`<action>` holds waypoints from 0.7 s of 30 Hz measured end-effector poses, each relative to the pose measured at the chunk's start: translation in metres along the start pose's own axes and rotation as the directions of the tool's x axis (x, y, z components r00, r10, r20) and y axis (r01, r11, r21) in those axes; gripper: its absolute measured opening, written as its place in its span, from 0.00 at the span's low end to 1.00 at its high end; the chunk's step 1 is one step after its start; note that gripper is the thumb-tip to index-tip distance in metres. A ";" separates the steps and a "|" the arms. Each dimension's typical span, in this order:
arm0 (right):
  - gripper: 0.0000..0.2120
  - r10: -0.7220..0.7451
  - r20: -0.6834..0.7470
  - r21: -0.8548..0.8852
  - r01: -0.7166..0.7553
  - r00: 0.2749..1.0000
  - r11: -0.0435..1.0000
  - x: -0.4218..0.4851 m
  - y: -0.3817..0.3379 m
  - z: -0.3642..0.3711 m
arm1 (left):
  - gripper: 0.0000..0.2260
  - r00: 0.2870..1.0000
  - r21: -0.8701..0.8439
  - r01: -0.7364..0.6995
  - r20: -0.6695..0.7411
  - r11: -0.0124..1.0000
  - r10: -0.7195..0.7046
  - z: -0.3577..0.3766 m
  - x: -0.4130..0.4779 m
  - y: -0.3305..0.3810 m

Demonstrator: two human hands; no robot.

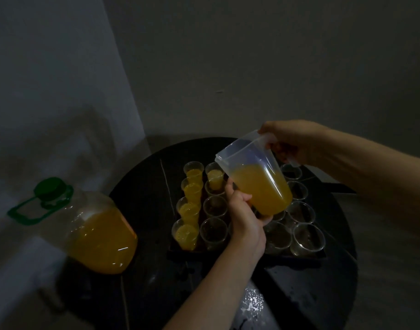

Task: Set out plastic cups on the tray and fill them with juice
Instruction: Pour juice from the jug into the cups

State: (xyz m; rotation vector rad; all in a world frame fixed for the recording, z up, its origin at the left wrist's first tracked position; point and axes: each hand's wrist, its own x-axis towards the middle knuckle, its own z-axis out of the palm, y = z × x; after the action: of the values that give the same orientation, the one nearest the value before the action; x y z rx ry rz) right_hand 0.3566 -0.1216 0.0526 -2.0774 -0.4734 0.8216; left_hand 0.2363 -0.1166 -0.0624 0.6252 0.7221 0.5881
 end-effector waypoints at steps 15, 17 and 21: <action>0.11 0.102 0.028 -0.095 -0.099 0.994 0.991 0.028 -0.002 0.003 | 0.27 0.996 -0.068 0.083 -0.034 0.994 -0.086 0.002 0.005 -0.010; 0.12 0.108 0.022 -0.115 -0.105 0.994 0.988 0.030 -0.002 0.004 | 0.27 0.995 -0.072 0.091 -0.033 0.993 -0.093 0.002 0.006 -0.012; 0.12 0.128 0.012 -0.123 -0.126 0.992 0.984 0.033 -0.002 0.007 | 0.26 0.994 -0.086 0.096 -0.041 0.992 -0.100 0.001 0.008 -0.014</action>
State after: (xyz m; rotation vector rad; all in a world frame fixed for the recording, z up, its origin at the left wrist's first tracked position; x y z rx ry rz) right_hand 0.3758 -0.0973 0.0384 -2.2329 -0.4140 0.9075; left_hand 0.2456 -0.1208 -0.0752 0.4970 0.7622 0.5403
